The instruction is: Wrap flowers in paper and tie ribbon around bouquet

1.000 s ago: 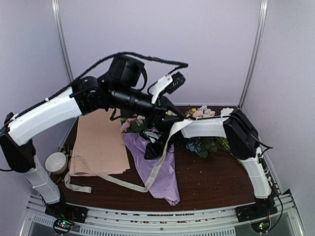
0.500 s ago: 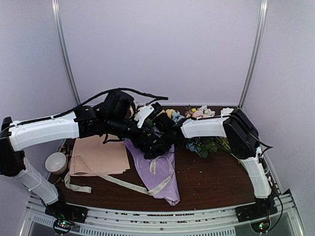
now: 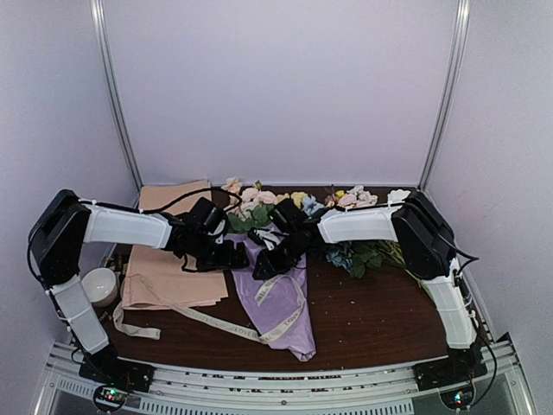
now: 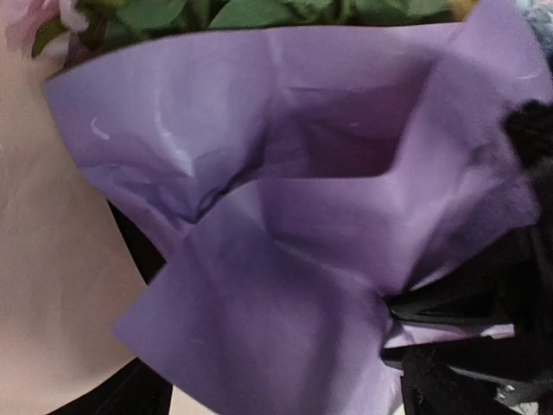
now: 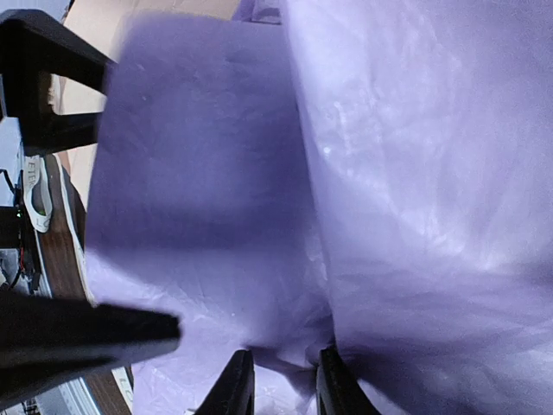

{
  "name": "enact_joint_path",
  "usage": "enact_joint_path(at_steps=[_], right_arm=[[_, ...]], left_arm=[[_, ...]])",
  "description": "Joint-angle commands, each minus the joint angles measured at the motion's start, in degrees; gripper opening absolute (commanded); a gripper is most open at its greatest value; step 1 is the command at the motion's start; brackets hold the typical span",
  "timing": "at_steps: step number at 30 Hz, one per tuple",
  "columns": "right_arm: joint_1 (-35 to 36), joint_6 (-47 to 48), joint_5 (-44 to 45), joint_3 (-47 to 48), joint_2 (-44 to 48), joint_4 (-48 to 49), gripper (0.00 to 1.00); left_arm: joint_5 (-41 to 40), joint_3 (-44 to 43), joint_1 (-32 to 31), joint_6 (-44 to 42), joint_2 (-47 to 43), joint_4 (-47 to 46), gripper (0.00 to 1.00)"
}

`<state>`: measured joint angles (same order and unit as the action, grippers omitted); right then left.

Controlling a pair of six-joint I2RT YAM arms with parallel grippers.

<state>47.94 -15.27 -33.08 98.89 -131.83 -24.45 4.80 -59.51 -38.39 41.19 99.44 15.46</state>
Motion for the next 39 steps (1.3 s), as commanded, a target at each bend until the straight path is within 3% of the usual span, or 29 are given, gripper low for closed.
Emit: enact_joint_path(at_steps=[1, 8, 10, 14, 17, 19, 25, 30, 36, 39], right_arm=[[-0.11, -0.38, 1.40, -2.71, -0.41, -2.28, 0.27], [-0.12, 0.05, 1.83, -2.64, -0.05, -2.67, 0.27], [-0.13, 0.19, 1.88, -2.65, 0.01, -2.86, 0.26], [-0.12, 0.40, 2.04, -2.56, 0.70, -3.35, 0.27], [-0.13, 0.85, 2.14, -3.02, 2.60, -3.69, 0.28], [-0.11, 1.95, 2.32, -3.48, 5.15, -4.48, 0.31], [-0.14, 5.64, 3.23, -12.71, 17.68, -6.09, 0.40], [0.00, 7.05, 5.73, -23.51, 26.17, -5.83, 0.56], [0.43, 7.46, 8.37, -26.56, 25.72, -6.60, 0.58], [0.82, 7.87, 8.70, -25.91, 24.26, -6.66, 0.54]], left_arm=[[1.69, -1.69, 0.98, 5.85, 3.12, -4.12, 0.95], [1.30, 0.67, 1.04, 8.01, 6.55, -3.72, 0.90], [3.03, 1.61, 1.04, 8.15, 7.61, -6.18, 0.83], [7.24, 2.03, 1.03, 8.82, 8.99, -11.87, 0.56], [8.56, 1.73, 1.04, 8.55, 8.70, -13.95, 0.28], [8.41, 1.59, 1.04, 8.06, 8.09, -14.07, 0.02], [6.89, 2.62, 1.03, 7.96, 6.60, -13.64, 0.00], [6.51, 2.94, 1.03, 7.89, 5.70, -13.92, 0.00], [6.20, 2.15, 1.04, 7.28, 5.42, -13.15, 0.00], [6.39, 1.96, 1.03, 7.49, 5.37, -13.31, 0.00]])
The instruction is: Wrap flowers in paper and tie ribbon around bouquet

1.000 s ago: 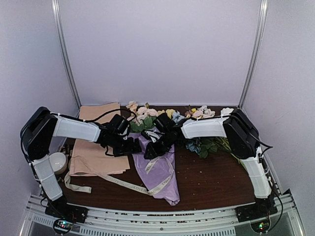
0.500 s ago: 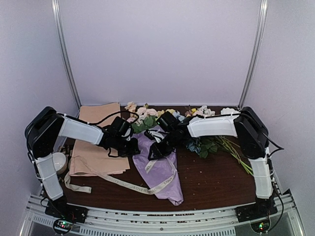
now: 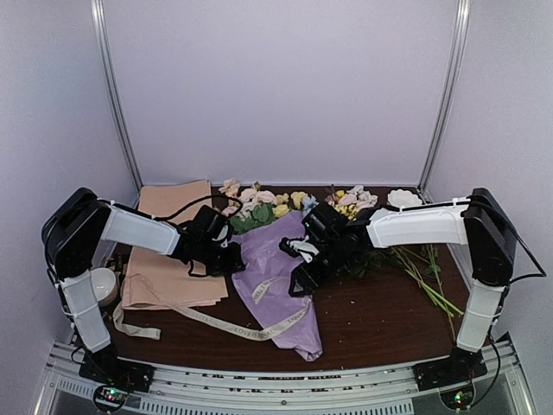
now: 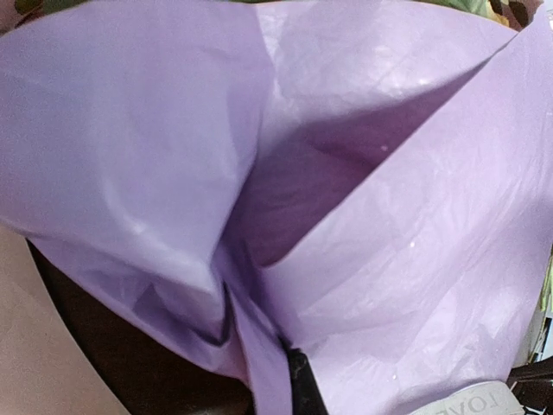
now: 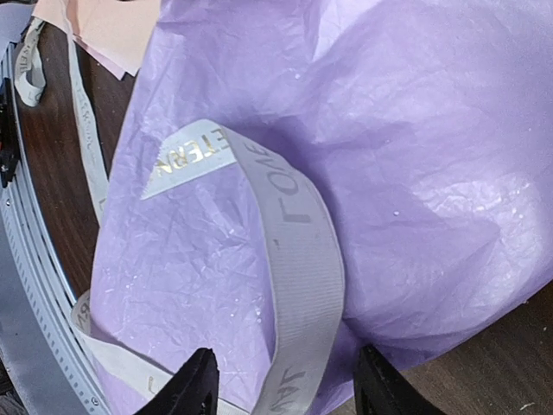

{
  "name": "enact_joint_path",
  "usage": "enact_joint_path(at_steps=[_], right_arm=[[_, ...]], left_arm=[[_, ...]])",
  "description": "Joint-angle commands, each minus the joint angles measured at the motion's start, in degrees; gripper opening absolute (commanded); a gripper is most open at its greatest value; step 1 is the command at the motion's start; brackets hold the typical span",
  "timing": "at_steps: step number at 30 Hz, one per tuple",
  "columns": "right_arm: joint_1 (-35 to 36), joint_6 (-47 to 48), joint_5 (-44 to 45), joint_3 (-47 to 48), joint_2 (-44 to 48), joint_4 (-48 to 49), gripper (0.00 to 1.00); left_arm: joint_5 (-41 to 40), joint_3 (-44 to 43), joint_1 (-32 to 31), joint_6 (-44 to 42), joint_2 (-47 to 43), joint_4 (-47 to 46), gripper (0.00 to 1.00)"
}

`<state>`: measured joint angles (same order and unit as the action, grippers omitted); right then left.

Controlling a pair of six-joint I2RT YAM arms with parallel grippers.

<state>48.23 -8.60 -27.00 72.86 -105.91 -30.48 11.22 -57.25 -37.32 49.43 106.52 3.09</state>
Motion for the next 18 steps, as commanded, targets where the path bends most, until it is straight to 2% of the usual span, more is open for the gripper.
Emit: enact_joint_path(at_steps=[1, 3, 6, 8, 9, 13, 18], right_arm=[[0.66, 1.22, 2.84, 0.21, -2.21, -0.48, 0.52], [0.64, 1.37, 3.51, 0.34, -2.72, -0.46, 0.44], [0.69, 2.65, 1.90, 1.13, -3.46, -1.39, 0.17], [1.46, 4.30, -1.71, 1.02, -2.25, -1.74, 0.04], [2.22, 5.46, -3.49, 0.79, -0.80, -1.77, 0.00], [7.42, 11.72, -11.60, -2.34, 6.94, -2.55, 0.00], [14.06, 11.40, -14.14, -10.44, 13.04, -3.98, 0.00]], left_arm=[[0.08, -0.45, -0.03, -0.59, -1.76, -0.86, 0.00], [0.26, -1.15, -0.03, -0.31, -1.97, -0.80, 0.00], [0.43, -2.52, -0.04, -0.42, -2.57, -0.26, 0.00], [-0.11, -3.54, -0.03, -0.70, -2.80, 0.73, 0.00], [-0.54, -4.13, 0.04, -1.02, -2.76, 1.26, 0.00], [-1.88, -6.37, 0.41, -2.03, -2.23, 3.65, 0.00], [-1.64, -7.20, 1.27, -2.11, -2.63, 3.32, 0.00]])
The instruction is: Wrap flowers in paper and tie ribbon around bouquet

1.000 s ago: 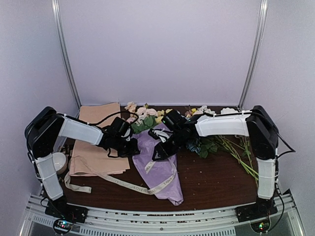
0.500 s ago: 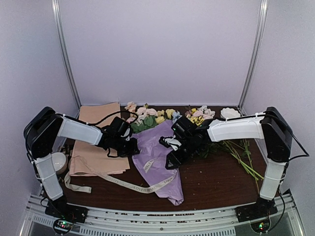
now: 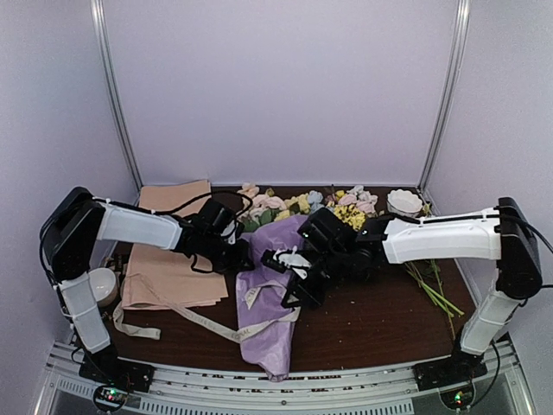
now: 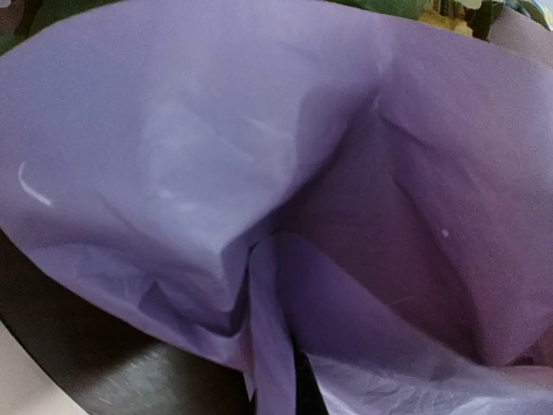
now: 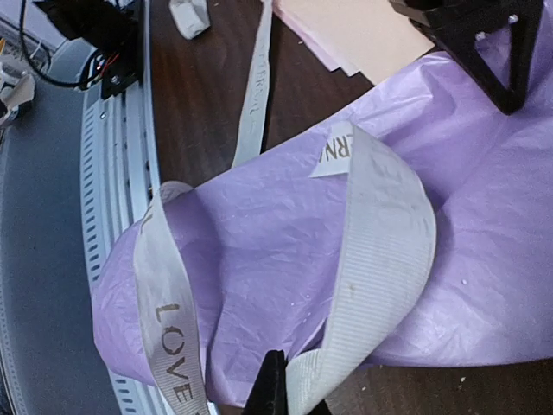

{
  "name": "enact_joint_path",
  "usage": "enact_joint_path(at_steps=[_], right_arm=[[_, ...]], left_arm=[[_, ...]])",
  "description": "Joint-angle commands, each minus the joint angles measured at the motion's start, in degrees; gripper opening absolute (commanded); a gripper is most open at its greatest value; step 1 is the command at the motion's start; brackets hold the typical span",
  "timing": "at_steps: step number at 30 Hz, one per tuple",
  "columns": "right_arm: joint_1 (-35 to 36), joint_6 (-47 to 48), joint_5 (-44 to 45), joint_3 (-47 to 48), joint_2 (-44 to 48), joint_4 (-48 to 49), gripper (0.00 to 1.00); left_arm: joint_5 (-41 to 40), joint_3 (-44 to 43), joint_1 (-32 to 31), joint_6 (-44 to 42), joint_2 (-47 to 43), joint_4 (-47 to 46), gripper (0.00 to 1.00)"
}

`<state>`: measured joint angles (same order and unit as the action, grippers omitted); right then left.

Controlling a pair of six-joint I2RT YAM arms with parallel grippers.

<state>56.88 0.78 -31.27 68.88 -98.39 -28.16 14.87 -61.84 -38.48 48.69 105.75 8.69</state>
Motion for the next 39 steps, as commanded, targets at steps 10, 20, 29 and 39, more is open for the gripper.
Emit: enact_joint_path(at_steps=[10, 20, 29, 39], right_arm=[[6.50, -5.21, 1.26, -12.36, 8.36, -2.29, 0.14], [1.26, -7.11, 3.39, -11.85, 2.26, -2.02, 0.08], [4.96, -6.01, -3.49, -23.99, 13.87, -4.90, 0.00], [11.51, -8.05, -9.97, -24.43, 20.47, -17.95, 0.00]], left_arm=[[-4.54, -1.19, 2.69, -1.64, -2.62, -3.23, 0.00], [-5.23, 2.52, 2.70, -0.77, -4.18, -6.82, 0.00], [-6.55, -4.82, 3.19, -2.81, -2.10, -3.52, 0.00], [-6.92, -9.28, 4.17, -4.46, -0.06, -2.47, 0.00]])
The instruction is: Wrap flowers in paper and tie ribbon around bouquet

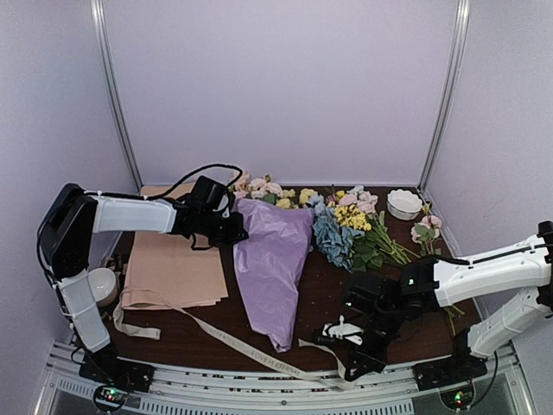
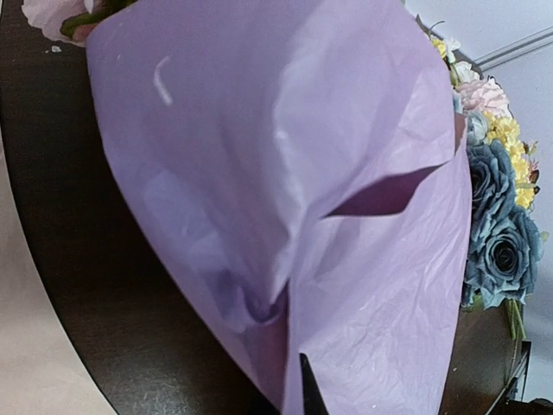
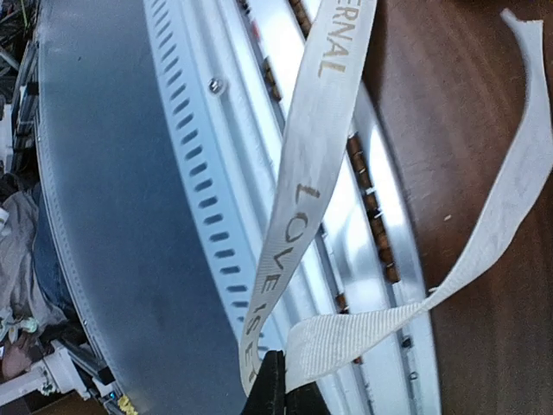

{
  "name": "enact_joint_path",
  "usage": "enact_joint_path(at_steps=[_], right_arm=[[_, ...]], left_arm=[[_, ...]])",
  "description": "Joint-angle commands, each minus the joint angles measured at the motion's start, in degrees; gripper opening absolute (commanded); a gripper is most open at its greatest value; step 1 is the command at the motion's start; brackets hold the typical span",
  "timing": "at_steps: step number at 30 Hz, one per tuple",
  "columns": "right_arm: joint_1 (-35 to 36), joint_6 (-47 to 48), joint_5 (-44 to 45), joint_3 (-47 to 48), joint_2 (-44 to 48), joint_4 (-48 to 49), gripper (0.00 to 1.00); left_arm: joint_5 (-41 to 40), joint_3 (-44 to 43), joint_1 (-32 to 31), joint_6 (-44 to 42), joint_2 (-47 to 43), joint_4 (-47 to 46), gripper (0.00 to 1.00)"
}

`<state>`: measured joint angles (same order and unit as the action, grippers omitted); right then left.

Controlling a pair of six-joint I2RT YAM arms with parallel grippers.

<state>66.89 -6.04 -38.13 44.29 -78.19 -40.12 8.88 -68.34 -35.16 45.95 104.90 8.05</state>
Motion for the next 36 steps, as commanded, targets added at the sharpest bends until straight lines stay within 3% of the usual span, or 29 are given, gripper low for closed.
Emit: enact_joint_path(at_steps=[1, 4, 7, 13, 16, 21, 31, 36], right_arm=[[1.52, -1.56, -4.50, -0.13, -0.92, -6.21, 0.00], [-0.66, -4.41, -2.34, 0.35, -4.59, -6.58, 0.00], [-10.17, -10.85, 0.59, -1.68, -4.47, 1.77, 0.00], [-27.17, -14.48, 20.87, 3.42, -8.27, 16.43, 0.00], [-30.05, -13.46, 30.21, 10.36, -13.60, 21.23, 0.00], [-32.32, -8.41, 43.48, 21.91, -21.47, 20.31, 0.00], [-36.60, -3.45, 46.48, 25.63, -6.55, 31.63, 0.00], [-37.01, 1.15, 43.65, 33.05, -7.13, 31.09, 0.00]], left_arm=[[-0.84, -2.89, 0.88, -1.74, 0.77, -1.83, 0.00], [-0.38, -3.69, 1.09, -2.11, 0.61, -1.09, 0.00], [0.37, -2.57, 1.14, -2.08, -0.62, -1.51, 0.00], [2.14, 0.21, 1.13, -1.30, -3.17, -2.78, 0.00], [3.09, -0.03, 1.08, -1.36, -3.49, -2.47, 0.00], [3.25, -0.14, 1.13, -2.20, -5.71, -1.90, 0.00], [4.45, 3.23, -0.03, -2.98, -8.59, -1.00, 0.00], [4.56, 3.38, -3.33, -4.61, -6.70, -1.46, 0.00]])
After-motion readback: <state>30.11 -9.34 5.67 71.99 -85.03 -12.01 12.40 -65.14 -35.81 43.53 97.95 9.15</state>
